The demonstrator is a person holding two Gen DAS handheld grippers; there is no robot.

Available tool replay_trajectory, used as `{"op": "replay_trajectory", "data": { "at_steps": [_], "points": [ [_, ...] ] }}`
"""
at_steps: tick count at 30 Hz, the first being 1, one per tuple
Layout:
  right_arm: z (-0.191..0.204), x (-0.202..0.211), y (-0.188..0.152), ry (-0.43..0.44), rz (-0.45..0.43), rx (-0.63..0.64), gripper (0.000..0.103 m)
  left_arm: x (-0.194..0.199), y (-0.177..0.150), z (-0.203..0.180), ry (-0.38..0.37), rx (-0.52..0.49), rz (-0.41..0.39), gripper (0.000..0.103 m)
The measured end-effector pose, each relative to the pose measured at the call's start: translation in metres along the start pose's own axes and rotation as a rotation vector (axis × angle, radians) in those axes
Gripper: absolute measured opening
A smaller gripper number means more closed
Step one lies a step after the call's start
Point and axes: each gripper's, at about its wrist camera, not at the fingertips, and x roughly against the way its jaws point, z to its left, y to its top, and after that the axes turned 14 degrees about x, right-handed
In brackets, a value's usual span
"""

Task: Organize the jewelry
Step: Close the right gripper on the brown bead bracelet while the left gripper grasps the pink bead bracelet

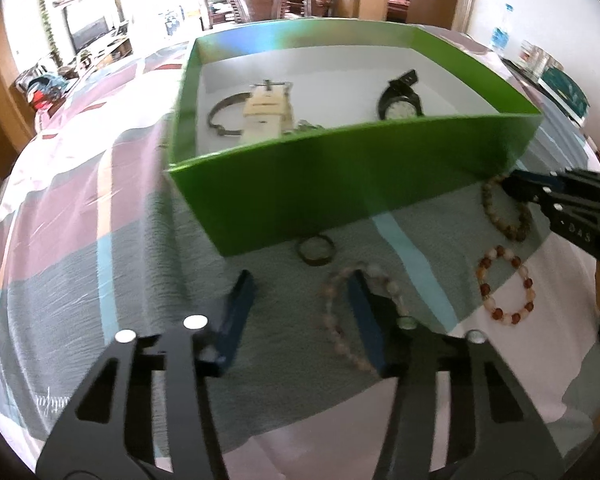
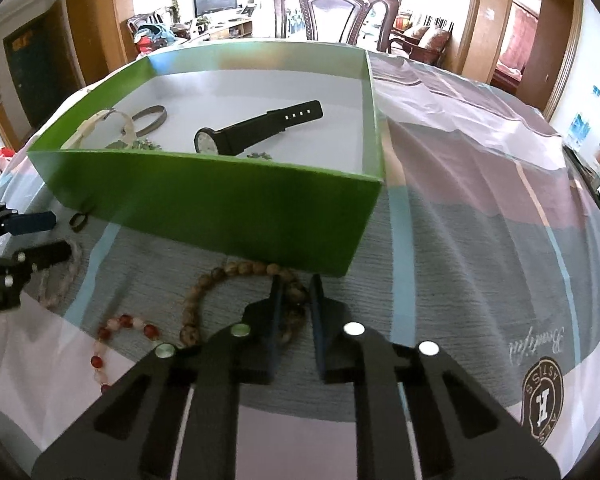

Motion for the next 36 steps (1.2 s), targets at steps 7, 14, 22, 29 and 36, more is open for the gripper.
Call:
{"op": "replay_trajectory", "data": {
  "at_steps": [7,14,22,29,36],
  "points": [
    [-0.004,-0.001,-0.001,0.009,-0.002,-0.011,0.015,0.000,0.003,0.006,-0.009,0.037,0.002,0.039],
    [0.000,0.000,-0.002,-0.019,-0.003,0.008,0.023,0.000,0.001,0.001,0.004,0.011,-0.001,0.040],
    [-0.006,-0.001,-0.002,-0.017,0.000,-0.015,0.031,0.002,-0.007,-0.014,-0.039,-0.061,0.006,0.040],
    [0.003,0.001,-0.002,0.054,0.001,0.019,0.028,0.003,-0.009,-0.016,-0.040,-0.073,0.005,0.046],
    [0.021,0.005,-0.002,0.116,-0.014,0.084,0.015,0.001,-0.008,-0.016,-0.037,-0.070,0.006,0.049]
  ]
}}
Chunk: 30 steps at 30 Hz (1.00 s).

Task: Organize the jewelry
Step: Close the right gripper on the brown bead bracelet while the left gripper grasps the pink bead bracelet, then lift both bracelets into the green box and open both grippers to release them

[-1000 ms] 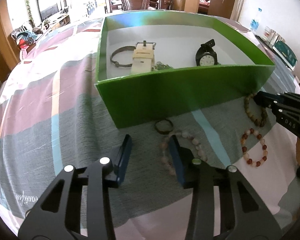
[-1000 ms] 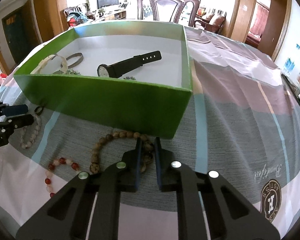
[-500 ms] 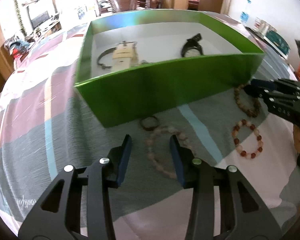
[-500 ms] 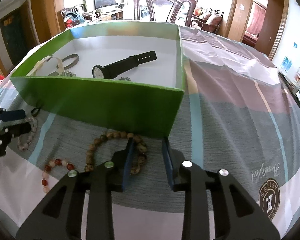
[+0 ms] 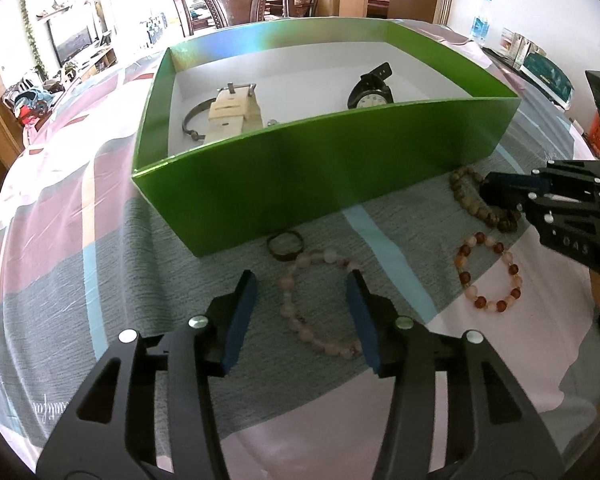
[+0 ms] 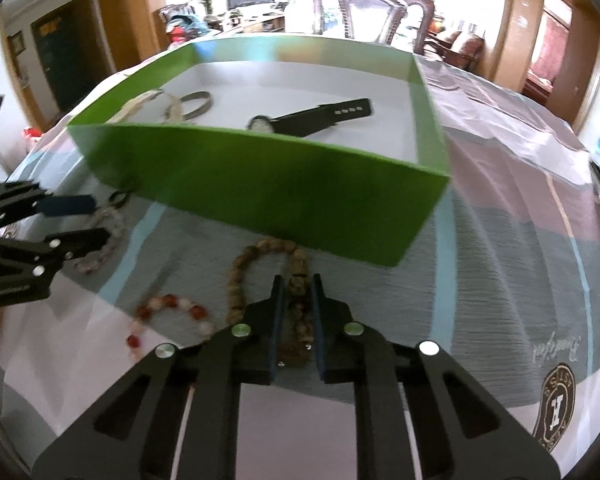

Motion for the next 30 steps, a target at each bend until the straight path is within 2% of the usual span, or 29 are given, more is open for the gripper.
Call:
{"op": "replay_trajectory", "data": {
  "at_steps": [3,12,15,17,20,24,30],
  "points": [
    [0.001,0.000,0.000,0.000,-0.004,0.002,0.015,-0.001,0.001,0.002,0.007,0.006,0.001,0.056],
    [-0.002,0.000,-0.001,-0.010,-0.012,-0.012,0.017,-0.001,0.001,0.002,0.005,0.005,0.001,0.054],
    [-0.002,-0.001,-0.001,-0.008,-0.015,-0.006,0.016,0.001,0.000,0.000,-0.007,-0.004,-0.002,0.040],
    [0.001,0.000,-0.002,-0.003,-0.016,0.002,0.013,0.002,-0.001,-0.002,-0.017,-0.010,-0.004,0.022],
    [0.003,0.001,-0.002,0.019,-0.018,0.003,0.011,0.003,-0.001,-0.001,-0.042,-0.007,0.003,0.008],
    [0.005,0.004,-0.001,0.027,-0.034,0.010,0.011,0.003,-0.001,0.000,-0.041,-0.002,0.005,0.008],
    [0.001,0.035,0.003,0.040,-0.163,-0.008,0.011,0.021,0.004,0.005,-0.039,0.026,-0.052,0.008]
  ]
}}
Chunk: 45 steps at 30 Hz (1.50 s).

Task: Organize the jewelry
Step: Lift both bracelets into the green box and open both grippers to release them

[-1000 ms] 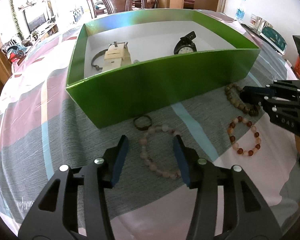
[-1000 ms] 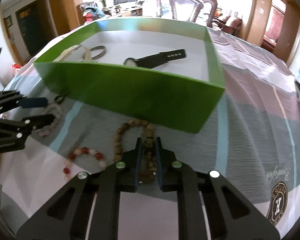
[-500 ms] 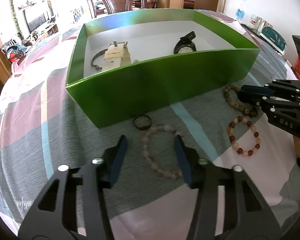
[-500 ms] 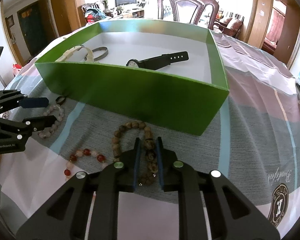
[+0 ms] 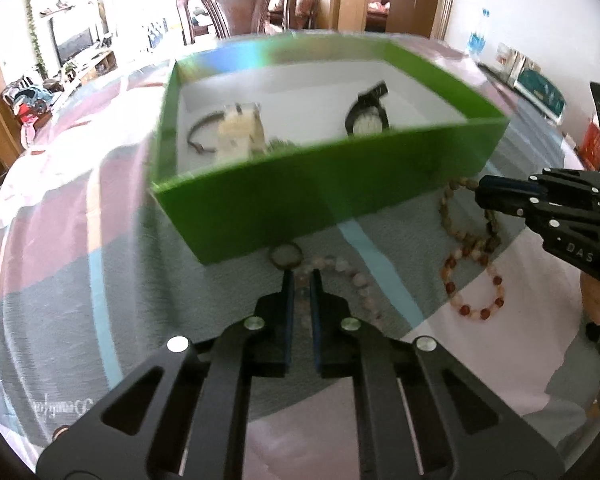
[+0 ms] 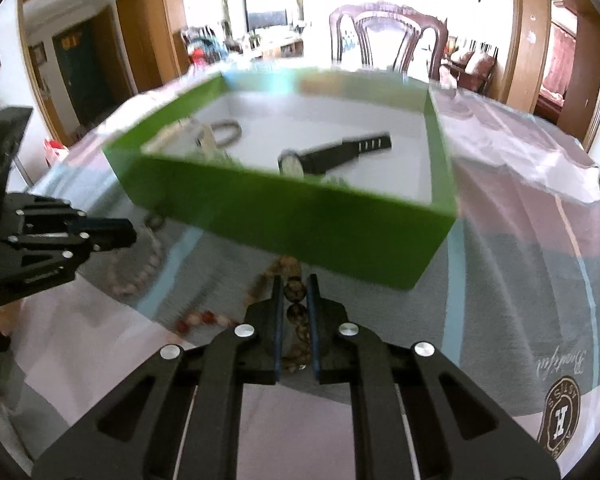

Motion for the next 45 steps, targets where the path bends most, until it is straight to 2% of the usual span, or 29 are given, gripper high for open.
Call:
{"op": "replay_trajectory", "data": {
  "at_steps": [6,10,16,21,24,27,28,29,31,34,37,39,41,45],
  "points": [
    [0.003,0.033,0.012,-0.028,-0.100,0.004,0.011,0.047,0.008,-0.009,-0.040,-0.008,-0.091,0.008],
    [-0.002,0.054,0.033,-0.012,-0.135,-0.005,0.011,0.077,0.026,-0.026,-0.031,-0.065,-0.139,0.008],
    [-0.013,0.053,0.071,-0.134,-0.173,0.037,0.011,0.091,0.071,-0.052,0.031,-0.103,-0.233,0.008],
    [-0.040,0.008,0.082,-0.176,-0.078,-0.041,0.011,0.054,0.105,-0.059,0.030,-0.061,-0.211,0.008],
    [-0.051,-0.021,0.076,-0.171,0.004,-0.087,0.011,0.022,0.116,-0.056,0.020,-0.022,-0.153,0.008],
    [-0.056,-0.028,0.069,-0.168,0.033,-0.122,0.013,0.001,0.119,-0.056,0.032,-0.023,-0.126,0.012],
    [-0.056,-0.024,0.067,-0.150,0.029,-0.127,0.020,-0.002,0.117,-0.055,0.038,-0.019,-0.120,0.023],
    [-0.053,-0.018,0.065,-0.142,0.022,-0.124,0.034,-0.002,0.116,-0.053,0.028,-0.009,-0.112,0.034],
    [-0.049,-0.002,0.062,-0.146,-0.007,-0.120,0.052,0.003,0.110,-0.049,0.008,0.000,-0.108,0.042],
    [-0.032,0.027,0.052,-0.090,-0.044,-0.071,0.052,0.019,0.092,-0.046,0.000,-0.034,-0.092,0.043],
    [-0.013,0.037,0.037,-0.050,-0.020,-0.007,0.052,0.034,0.064,-0.046,0.019,-0.102,-0.081,0.043],
    [-0.005,0.032,0.029,-0.037,0.020,0.026,0.052,0.033,0.045,-0.045,0.057,-0.143,-0.061,0.043],
    [0.004,0.020,0.019,-0.008,0.066,0.058,0.047,0.023,0.031,-0.042,0.058,-0.164,-0.011,0.042],
    [0.014,-0.007,0.008,0.063,0.136,0.057,0.047,-0.007,0.021,-0.029,0.074,-0.118,0.072,0.042]
  ]
}}
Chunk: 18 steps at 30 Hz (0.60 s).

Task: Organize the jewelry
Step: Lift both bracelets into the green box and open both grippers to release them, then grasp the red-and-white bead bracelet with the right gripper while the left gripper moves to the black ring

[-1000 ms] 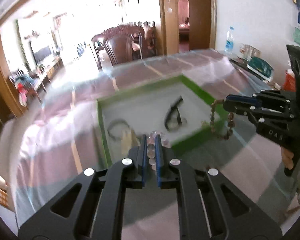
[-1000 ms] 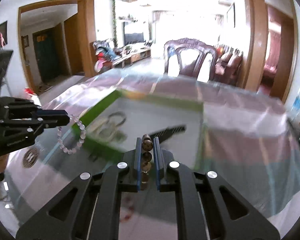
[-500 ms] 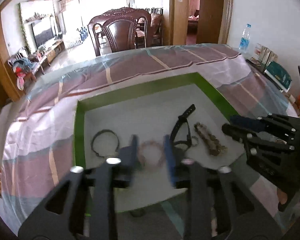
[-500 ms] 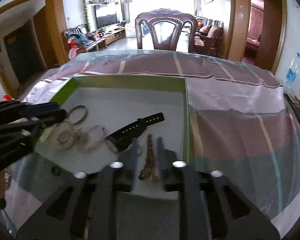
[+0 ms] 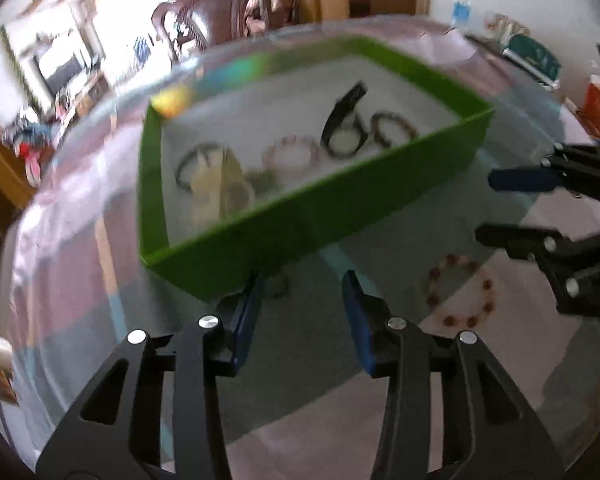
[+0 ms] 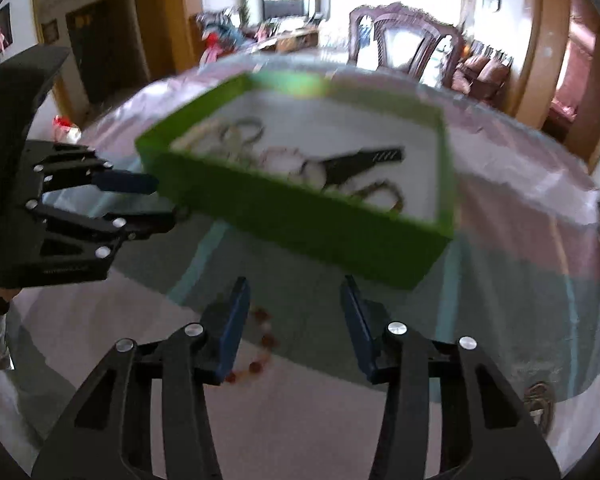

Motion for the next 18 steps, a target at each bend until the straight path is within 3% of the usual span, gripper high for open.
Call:
{"op": "replay_trajectory", "data": {
  "at_steps": [2,10,13,18],
  "points": [
    [0.001,-0.008,-0.002,0.029,0.003,-0.017,0.047,-0.010,-0.001,0.005,-0.013,0.030,0.018,0.042],
    [0.010,-0.017,-0.006,0.011,0.020,0.027,0.047,-0.032,-0.003,0.014,-0.038,0.093,0.005,0.043],
    [0.010,-0.018,-0.008,0.024,0.020,0.019,0.047,-0.032,-0.004,0.012,-0.048,0.089,-0.004,0.043],
    [0.004,-0.021,-0.010,0.036,0.035,-0.009,0.047,-0.030,-0.007,-0.002,-0.134,0.019,0.002,0.045]
  ]
}}
